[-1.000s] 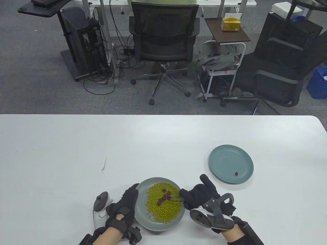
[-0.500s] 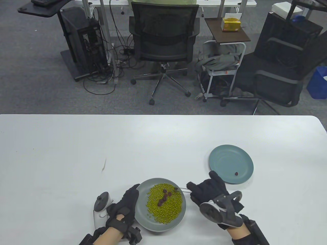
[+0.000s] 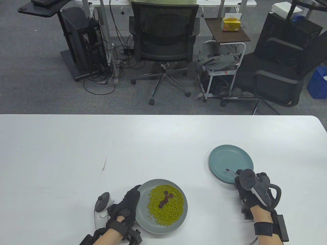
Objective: Pick cranberries with tweezers into plate
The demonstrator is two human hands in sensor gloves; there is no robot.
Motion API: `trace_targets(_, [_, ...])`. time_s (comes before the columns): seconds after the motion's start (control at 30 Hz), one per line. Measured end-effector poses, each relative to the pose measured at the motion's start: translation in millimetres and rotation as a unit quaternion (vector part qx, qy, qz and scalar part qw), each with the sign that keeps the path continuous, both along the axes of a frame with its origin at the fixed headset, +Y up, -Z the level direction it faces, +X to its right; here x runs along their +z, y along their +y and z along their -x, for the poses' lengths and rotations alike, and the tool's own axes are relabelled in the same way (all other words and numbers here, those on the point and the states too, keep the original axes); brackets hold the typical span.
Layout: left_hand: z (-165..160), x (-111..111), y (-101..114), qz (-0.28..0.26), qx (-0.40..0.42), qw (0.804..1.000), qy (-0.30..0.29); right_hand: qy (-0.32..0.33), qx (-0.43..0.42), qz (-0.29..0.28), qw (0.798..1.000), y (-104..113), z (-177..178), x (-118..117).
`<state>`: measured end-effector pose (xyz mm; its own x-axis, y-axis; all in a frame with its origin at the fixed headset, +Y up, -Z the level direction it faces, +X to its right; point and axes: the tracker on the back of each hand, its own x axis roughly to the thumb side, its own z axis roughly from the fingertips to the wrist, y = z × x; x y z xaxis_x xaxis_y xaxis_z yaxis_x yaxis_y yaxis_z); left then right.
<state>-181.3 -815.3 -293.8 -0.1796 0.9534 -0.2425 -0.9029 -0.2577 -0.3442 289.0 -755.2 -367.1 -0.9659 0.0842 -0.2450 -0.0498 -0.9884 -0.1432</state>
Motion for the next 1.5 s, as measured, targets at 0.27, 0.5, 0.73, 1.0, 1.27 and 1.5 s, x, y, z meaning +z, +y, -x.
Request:
trace_targets(0.27, [-1, 1, 0, 0.008, 0.007, 1.000, 0.001, -0.030, 0.016, 0.007, 0.999, 2, 0, -2])
trace_targets(0.5, [-1, 1, 1, 0.016, 0.017, 1.000, 0.006, 0.059, -0.022, -0.085, 0.994, 32, 34, 16])
trace_targets(0.73, [-2, 2, 1, 0.015, 0.016, 1.000, 0.002, 0.228, 0.003, -0.147, 0.962, 50, 109, 54])
trace_targets(1.0, [-2, 2, 0, 0.012, 0.011, 1.000, 0.001, 0.339, 0.035, -0.176, 0.924, 50, 161, 88])
trace_targets(1.27, [-1, 2, 0, 0.011, 0.010, 1.000, 0.002, 0.345, 0.049, -0.150, 0.925, 43, 165, 85])
trace_targets(1.5, [-1, 2, 0, 0.012, 0.011, 1.000, 0.002, 0.340, 0.052, -0.145, 0.928, 43, 164, 84])
